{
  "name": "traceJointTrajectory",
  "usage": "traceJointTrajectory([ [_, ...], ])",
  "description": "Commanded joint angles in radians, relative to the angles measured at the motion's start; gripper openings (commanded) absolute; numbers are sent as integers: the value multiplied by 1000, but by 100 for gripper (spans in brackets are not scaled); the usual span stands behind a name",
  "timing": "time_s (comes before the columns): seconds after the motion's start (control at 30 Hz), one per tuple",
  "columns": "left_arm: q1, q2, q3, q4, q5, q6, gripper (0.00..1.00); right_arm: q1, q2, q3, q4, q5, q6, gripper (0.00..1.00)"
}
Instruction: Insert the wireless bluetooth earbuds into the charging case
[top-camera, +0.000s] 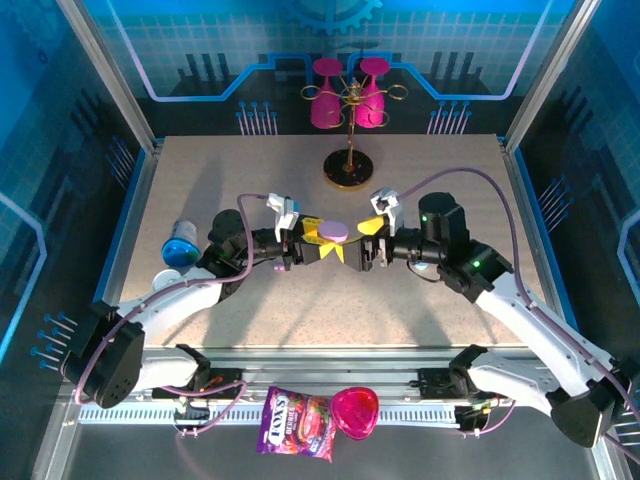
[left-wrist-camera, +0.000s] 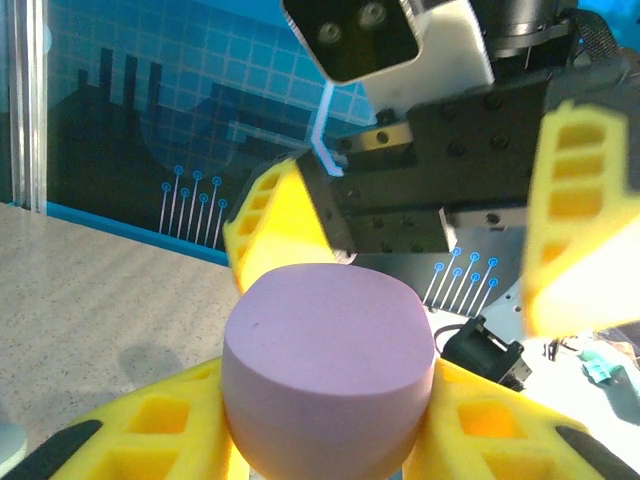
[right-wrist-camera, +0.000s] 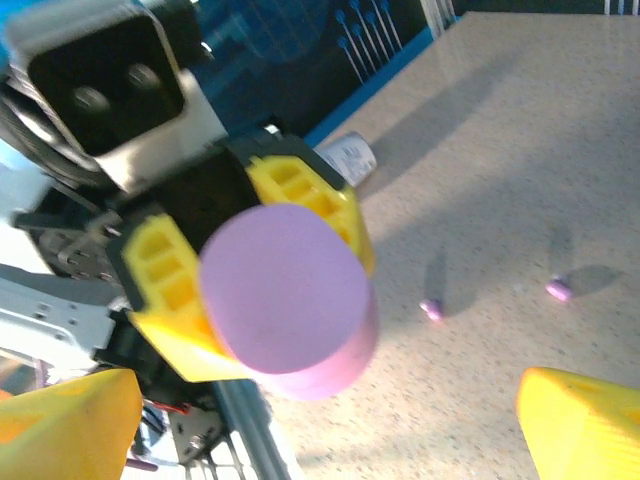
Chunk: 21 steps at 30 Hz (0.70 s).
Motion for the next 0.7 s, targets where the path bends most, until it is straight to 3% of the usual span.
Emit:
traceJointTrajectory([
  [0.0,4,-31,31,2,47,-18,22,19,14,42,-70,101,-72,96],
  [0.23,3,-40,12,19,87,14,23,20,6,43,-29,168,-29,93],
  [0.67,3,-44,-14,-25,113,82,24,-6,-3,42,18,123,21,91],
])
